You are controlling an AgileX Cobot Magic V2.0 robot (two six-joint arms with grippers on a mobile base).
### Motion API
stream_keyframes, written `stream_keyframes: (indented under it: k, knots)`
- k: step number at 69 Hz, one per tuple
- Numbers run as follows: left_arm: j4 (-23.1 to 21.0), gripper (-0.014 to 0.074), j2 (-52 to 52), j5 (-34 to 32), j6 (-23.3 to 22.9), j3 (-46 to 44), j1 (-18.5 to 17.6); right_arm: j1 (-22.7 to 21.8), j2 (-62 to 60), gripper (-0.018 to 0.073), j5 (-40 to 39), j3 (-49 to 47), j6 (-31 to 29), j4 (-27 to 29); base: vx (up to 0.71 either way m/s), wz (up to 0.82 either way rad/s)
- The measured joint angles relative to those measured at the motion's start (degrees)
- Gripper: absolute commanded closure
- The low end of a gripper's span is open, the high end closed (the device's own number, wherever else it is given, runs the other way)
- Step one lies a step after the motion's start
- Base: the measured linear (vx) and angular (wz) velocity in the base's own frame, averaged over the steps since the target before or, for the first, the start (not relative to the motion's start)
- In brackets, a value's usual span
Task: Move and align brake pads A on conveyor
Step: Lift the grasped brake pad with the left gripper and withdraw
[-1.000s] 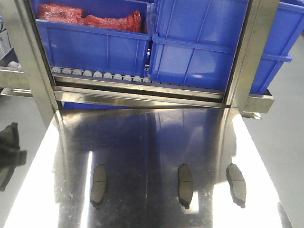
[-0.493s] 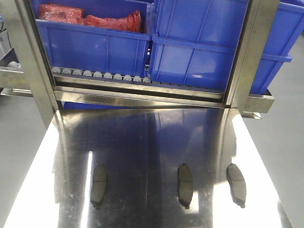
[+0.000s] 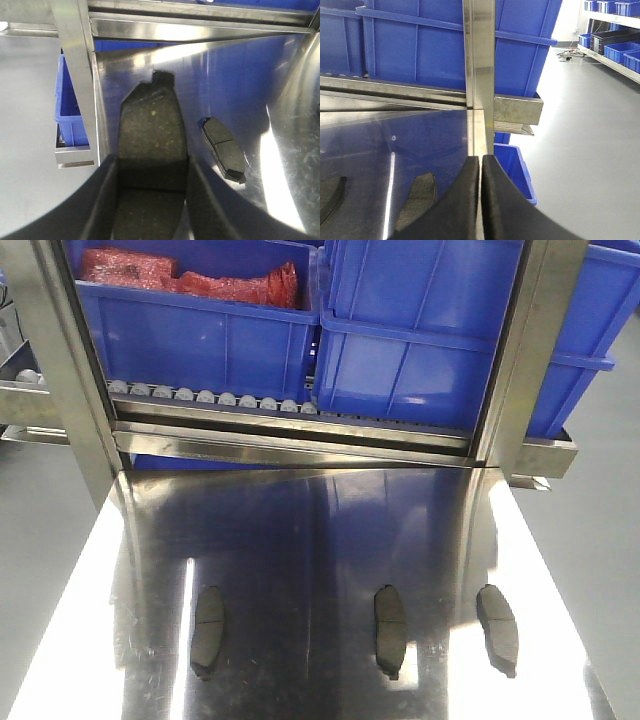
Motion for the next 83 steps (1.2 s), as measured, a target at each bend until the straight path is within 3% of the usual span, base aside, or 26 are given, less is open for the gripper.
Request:
stream_keyframes:
  k: [72, 83]
  knots:
    - [0.0, 0.0603, 0.0, -0.07, 0.15, 0.0, 0.0, 0.0, 0.0, 0.0566, -0.59, 0.0, 0.0, 0.0, 0.0, 0.0]
    - [0.0, 0.0603, 0.0, -0.07, 0.19, 0.0, 0.0, 0.0, 0.0, 0.0566, -6.37, -0.16, 0.0, 0.02, 0.0, 0.0]
